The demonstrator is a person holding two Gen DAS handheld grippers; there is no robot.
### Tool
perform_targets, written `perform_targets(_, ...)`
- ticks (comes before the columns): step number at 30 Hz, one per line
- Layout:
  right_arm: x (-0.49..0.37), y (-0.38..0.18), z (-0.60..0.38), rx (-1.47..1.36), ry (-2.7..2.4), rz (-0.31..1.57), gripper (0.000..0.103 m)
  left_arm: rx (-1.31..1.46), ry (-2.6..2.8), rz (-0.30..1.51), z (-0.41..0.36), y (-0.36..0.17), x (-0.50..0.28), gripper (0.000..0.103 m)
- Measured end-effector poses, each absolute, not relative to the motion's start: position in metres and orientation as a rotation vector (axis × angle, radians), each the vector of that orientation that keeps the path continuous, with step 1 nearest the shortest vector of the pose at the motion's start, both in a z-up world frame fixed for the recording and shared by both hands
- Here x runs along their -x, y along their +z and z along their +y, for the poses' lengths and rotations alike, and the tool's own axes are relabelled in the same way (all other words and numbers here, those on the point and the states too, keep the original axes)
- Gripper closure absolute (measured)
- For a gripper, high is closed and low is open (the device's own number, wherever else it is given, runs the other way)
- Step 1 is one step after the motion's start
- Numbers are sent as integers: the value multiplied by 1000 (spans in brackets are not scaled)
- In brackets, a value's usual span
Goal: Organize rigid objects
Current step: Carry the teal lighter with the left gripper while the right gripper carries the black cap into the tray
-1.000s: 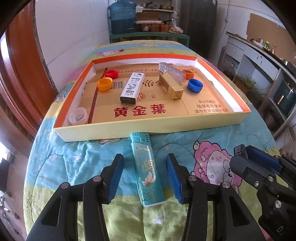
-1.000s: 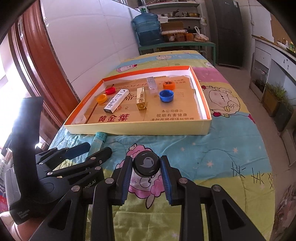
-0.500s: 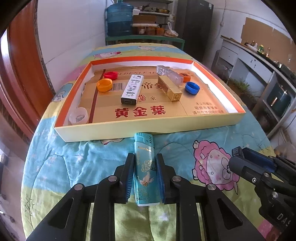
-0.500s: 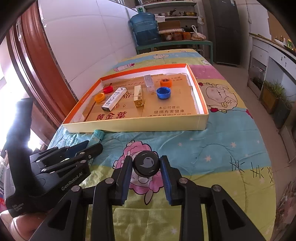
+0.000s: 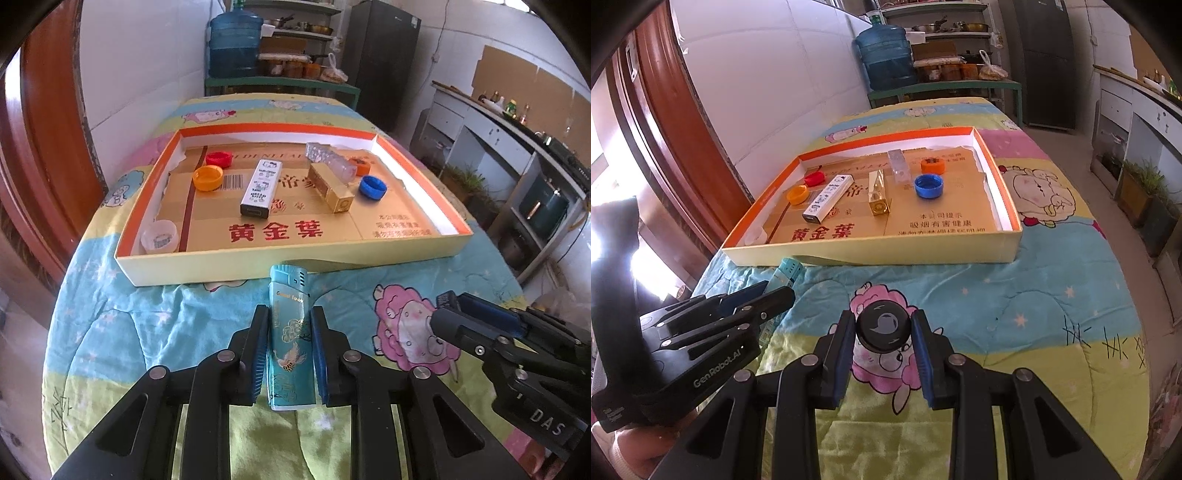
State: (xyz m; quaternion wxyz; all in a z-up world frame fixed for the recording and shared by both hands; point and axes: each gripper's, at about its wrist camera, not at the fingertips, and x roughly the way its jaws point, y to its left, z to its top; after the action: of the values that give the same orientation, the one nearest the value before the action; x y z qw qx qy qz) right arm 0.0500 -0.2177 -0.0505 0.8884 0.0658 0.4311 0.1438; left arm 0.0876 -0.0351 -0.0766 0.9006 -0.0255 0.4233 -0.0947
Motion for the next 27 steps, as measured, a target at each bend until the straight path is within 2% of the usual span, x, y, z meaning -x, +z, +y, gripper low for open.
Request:
perform_targets(12, -67, -26, -212, -103, 310, 844, 72, 39, -213, 810, -34, -40, -89, 81)
perform_targets(27, -109, 2, -211, -47, 302, 799, 72, 12, -211, 751, -26, -5, -125, 81)
